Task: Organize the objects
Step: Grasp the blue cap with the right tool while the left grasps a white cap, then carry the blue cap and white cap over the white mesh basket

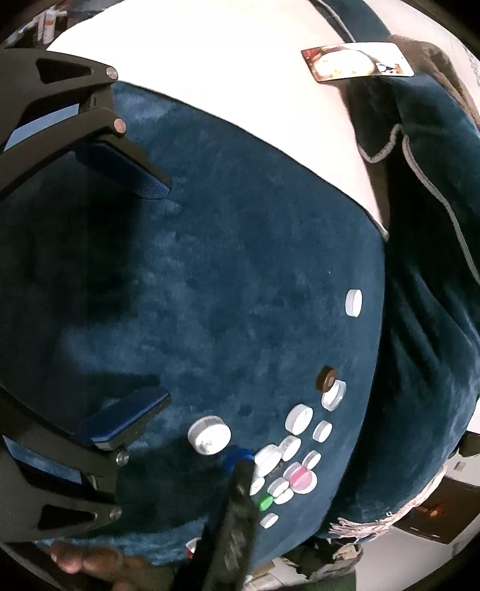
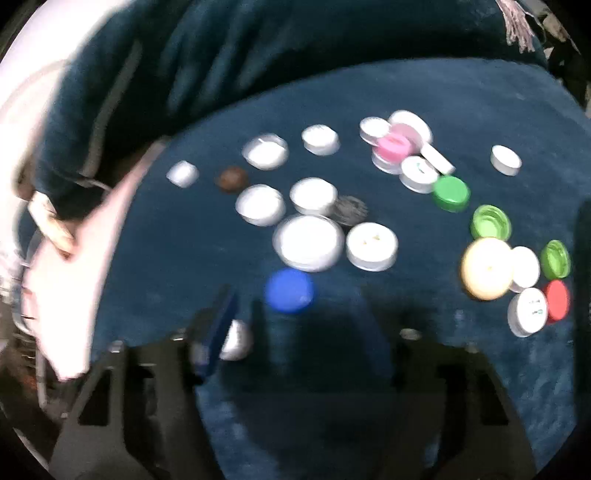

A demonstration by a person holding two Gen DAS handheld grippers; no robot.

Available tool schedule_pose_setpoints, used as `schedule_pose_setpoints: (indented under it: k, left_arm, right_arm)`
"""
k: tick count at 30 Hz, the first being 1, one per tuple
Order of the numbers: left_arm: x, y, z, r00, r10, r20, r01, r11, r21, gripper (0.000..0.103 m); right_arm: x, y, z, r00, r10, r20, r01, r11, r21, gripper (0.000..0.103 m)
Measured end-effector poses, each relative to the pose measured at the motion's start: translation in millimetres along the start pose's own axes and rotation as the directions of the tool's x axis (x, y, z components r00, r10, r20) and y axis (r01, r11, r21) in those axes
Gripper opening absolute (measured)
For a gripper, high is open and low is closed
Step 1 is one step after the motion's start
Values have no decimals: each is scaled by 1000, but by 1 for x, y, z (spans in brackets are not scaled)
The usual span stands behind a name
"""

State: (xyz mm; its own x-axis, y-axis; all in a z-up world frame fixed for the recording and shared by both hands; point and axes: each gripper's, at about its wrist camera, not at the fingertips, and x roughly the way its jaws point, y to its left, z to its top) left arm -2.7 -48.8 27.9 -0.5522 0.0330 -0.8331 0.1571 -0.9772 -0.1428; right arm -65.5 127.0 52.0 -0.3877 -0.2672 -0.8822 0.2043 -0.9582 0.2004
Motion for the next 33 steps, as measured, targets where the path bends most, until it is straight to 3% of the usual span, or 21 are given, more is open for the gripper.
schedule_pose_setpoints:
  k: [3, 4, 5, 11, 16, 20, 23, 25, 26, 27, 33]
  left_arm:
    - [-1, -6, 1, 1000, -11, 4, 11, 1000, 21, 102]
    - [-2, -7, 1, 1000, -14, 5, 14, 999, 30, 102]
    - [-3, -9, 1, 1000, -16, 8, 16, 999, 41, 102]
    - [-7, -17, 4, 996, -86, 28, 84, 995, 57, 101]
    - [1, -45, 9, 990, -139, 17, 136, 983, 127, 96]
    - [7, -64, 19, 985, -173, 22, 167, 971, 168, 92]
    - [22, -69, 26, 982, -189, -14, 189, 967, 173, 80]
    - [33, -70, 25, 978, -201, -62, 209, 964, 166, 42]
    - [32, -70, 23, 981, -188, -55, 195, 966, 169, 40]
    - [29, -69, 22, 978, -202, -50, 208, 964, 164, 30]
    - [6, -65, 20, 970, -241, -34, 244, 959, 145, 30]
  right_arm:
    - [13, 7, 4, 999, -45, -12, 44, 998, -54, 48]
    - [15, 8, 3, 999, -53, -14, 52, 996, -74, 33]
    - [13, 7, 2, 999, -48, -10, 47, 996, -80, 31]
    - [-17, -8, -22, 999, -32, 29, 32, 999, -23, 31]
    - [-10, -23, -28, 1000, -10, 23, 10, 1000, 23, 32]
    - [-10, -21, -30, 999, -12, 37, 13, 1000, -13, 32]
    - [-7, -20, -32, 999, -15, 40, 17, 999, -43, 32]
    - [-9, -21, -33, 999, -3, 47, 5, 999, -48, 32]
    - [-10, -22, -33, 999, -1, 48, 4, 999, -54, 31]
    - [-12, -22, -33, 999, 2, 52, 1, 998, -57, 31]
    - [-32, -17, -33, 994, 38, 101, -34, 999, -40, 31]
